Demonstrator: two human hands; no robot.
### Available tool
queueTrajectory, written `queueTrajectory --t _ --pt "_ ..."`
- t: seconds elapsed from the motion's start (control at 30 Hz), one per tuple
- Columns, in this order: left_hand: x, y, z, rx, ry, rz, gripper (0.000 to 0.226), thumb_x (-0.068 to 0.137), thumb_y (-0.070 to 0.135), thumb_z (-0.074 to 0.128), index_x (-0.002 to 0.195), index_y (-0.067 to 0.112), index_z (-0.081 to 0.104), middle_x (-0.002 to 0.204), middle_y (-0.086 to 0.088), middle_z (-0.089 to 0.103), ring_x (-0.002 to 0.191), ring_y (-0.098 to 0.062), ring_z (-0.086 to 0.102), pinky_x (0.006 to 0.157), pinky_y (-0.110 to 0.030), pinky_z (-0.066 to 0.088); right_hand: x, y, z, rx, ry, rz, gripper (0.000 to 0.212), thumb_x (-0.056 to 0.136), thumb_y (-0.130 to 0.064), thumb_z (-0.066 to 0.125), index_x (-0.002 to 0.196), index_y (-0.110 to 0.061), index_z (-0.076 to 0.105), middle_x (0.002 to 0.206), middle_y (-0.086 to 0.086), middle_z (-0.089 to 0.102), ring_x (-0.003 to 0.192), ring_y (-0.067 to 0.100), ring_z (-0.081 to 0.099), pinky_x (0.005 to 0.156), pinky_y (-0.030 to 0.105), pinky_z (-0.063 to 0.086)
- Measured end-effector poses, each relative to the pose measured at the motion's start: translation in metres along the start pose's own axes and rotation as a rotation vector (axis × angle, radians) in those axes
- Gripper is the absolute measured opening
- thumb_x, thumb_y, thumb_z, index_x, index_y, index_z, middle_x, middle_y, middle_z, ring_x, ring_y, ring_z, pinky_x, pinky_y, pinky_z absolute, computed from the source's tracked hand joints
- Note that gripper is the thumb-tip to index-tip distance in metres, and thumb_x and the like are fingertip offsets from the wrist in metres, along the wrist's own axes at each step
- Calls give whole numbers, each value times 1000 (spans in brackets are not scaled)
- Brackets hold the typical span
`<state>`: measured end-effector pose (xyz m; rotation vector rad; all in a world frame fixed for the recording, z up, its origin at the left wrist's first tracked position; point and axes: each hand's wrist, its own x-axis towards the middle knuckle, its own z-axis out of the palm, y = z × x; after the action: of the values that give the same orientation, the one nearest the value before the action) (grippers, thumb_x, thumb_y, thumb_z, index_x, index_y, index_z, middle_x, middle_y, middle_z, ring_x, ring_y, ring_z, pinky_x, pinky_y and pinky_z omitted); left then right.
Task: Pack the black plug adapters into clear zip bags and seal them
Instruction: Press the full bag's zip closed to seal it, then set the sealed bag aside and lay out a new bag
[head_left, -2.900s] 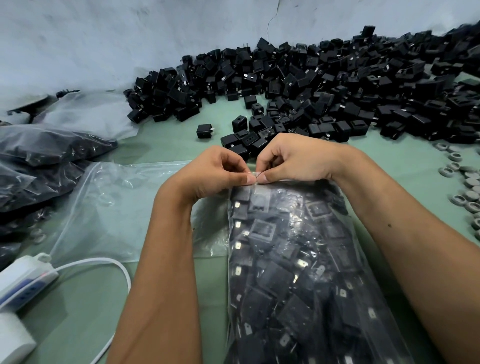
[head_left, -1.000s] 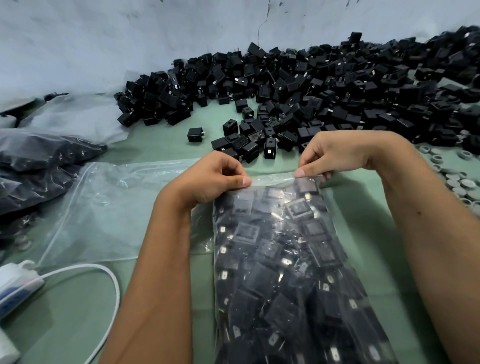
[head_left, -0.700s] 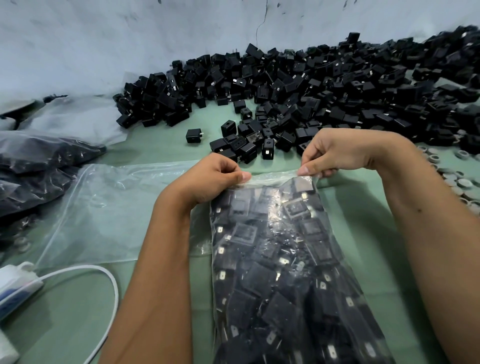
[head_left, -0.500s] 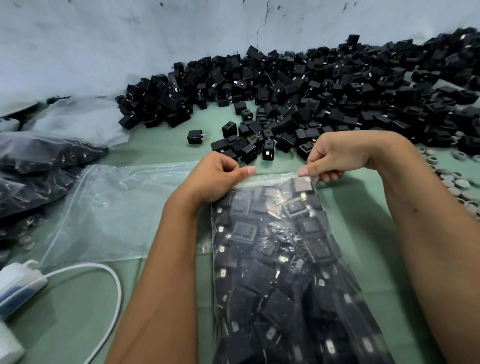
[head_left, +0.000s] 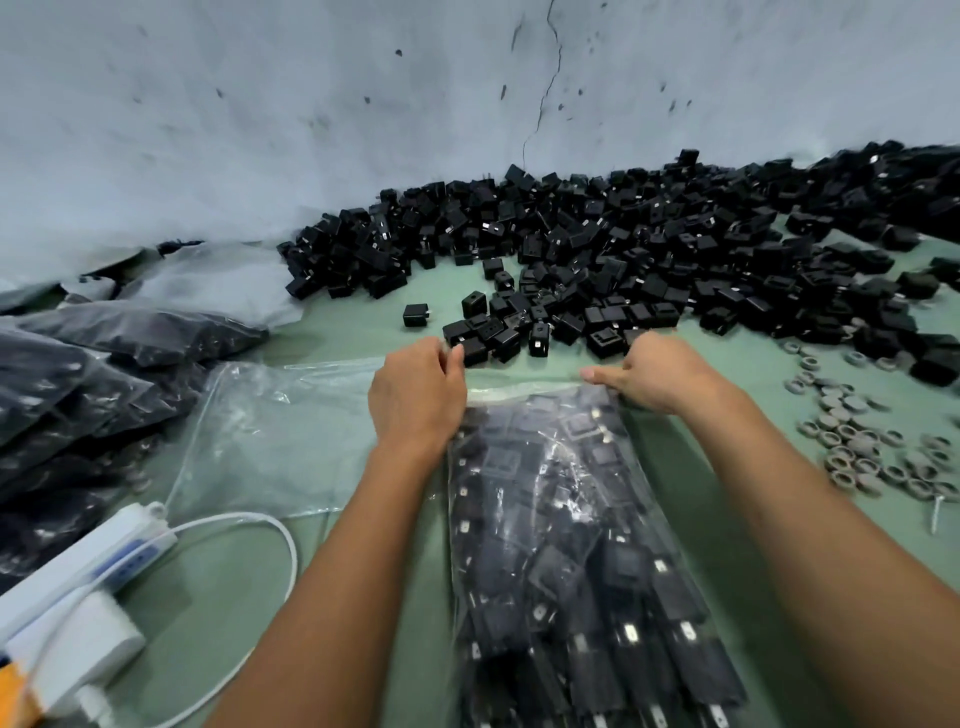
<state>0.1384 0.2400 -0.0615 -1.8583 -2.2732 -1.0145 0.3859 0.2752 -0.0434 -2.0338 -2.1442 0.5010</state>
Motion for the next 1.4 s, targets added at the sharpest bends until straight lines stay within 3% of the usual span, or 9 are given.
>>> queueTrajectory --t 0.1,0.23,0.33,0.47,0.6,0.9,1.2,1.3,1.4 --pt "-14 -1 -31 136 -208 -171 53 102 60 42 84 14 60 79 -6 69 74 -28 65 70 -36 47 -34 6 -3 128 -126 14 73 98 -70 37 54 -17 60 49 -2 58 51 16 56 47 23 41" --pt "-51 13 -56 -35 -735 -314 86 94 79 23 100 4 66 100 -20 76 82 -31 76 92 -44 58 -74 -2 -12 205 -369 32 95 61 -95 29 80 -10 67 68 7 69 51 15 68 47 26 56" --pt "-76 27 -60 -61 -647 -345 100 87 88 25 134 6 58 138 -18 61 116 -35 65 103 -45 51 -91 -3 -15 233 -336 5 98 60 -99 30 90 -11 60 87 9 71 63 17 75 58 30 62" --pt "-95 46 -63 -393 -561 -461 99 72 91 54 133 13 51 127 -5 64 111 -27 64 98 -44 54 -120 -3 -13 674 -360 13 96 56 -98 61 120 -27 55 99 1 79 82 13 77 71 31 59" --pt "-88 47 -81 -417 -391 -508 94 73 75 73 136 14 38 133 -8 58 121 -31 58 103 -46 50 -130 -38 -1 883 -178 -15 90 53 -59 92 126 -33 46 109 2 74 82 18 79 65 34 63" --pt "-17 -18 -224 -223 -76 -381 76 88 63 66 136 11 37 131 -11 60 118 -35 59 79 -38 40 -106 -199 0 1564 -163 -207 68 70 -40 85 127 -11 63 108 15 77 86 30 78 68 44 62" --pt "24 -128 -345 271 489 -591 47 99 38 59 140 19 48 146 -12 42 137 -38 38 103 -53 39 -85 -443 10 1565 -543 -375 70 80 -41 85 132 0 61 111 20 76 98 37 75 86 52 61" --pt "38 -164 -353 353 356 -630 48 98 38 55 142 18 51 149 -9 45 142 -37 34 114 -56 31 -79 -499 14 1201 -417 -445 57 85 -39 83 124 -1 66 108 15 76 92 28 75 71 34 61" --pt "42 -189 -335 443 140 -594 49 104 38 39 146 18 50 155 -13 43 143 -37 37 119 -51 27 -72 -522 24 796 -190 -525 58 87 -50 76 126 -9 66 122 11 72 113 28 67 94 37 56"
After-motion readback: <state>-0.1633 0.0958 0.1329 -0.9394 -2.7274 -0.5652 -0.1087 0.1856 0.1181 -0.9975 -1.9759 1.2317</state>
